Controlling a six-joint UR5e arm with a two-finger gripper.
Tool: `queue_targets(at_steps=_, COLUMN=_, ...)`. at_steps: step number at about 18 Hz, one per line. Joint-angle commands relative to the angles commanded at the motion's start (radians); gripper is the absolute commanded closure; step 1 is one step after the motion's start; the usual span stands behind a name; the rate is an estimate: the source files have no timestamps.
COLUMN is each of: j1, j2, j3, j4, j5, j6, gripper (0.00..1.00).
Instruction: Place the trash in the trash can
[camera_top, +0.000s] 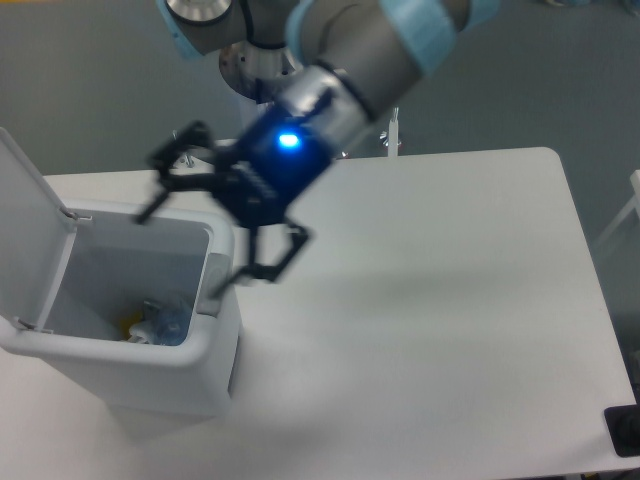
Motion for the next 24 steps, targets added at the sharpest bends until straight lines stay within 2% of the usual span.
queue_targets(at_steps=4, j1=0.054, j2=-0.043, j3=-0.032, j4=0.002, j5=0.192, j6=0.084, gripper=0.00)
queue_targets(at_steps=7, j1=0.074, j2=-0.066, j3=-0.040, j4=0.000, j5=0.350, j6=0.179, gripper=0.00)
queue_targets(at_steps=10, j1=0.083, j2=-0.089, j3=-0.037, j4=0.000, j5=0.482, j6=0.220, gripper=0.00)
queue_targets(at_steps=13, j1=0.094, j2=-0.100, j3=-0.040, j4=0.000, j5=0.711, j6=0.282, gripper=0.00)
queue_targets(at_steps=14, j1=0.095, j2=-0.107, j3=-0.040, j4=-0.002, j5=0.753, j6=0.305, gripper=0.00)
queue_targets(at_steps=17, j1=0.120, j2=-0.133, j3=-0.045, j4=-0.011, j5=0.773, j6=0.374, gripper=0.00)
queue_targets(at_steps=21, j1=0.114, j2=-0.132, j3=-0.072, j4=-0.017, j5=0.954, j6=0.520, gripper=0.00)
queue_targets(at_steps=24, j1=0.106, j2=-0.132, j3=-0.071, j4=-0.041, j5=0.993, j6=0.542, gripper=0.00)
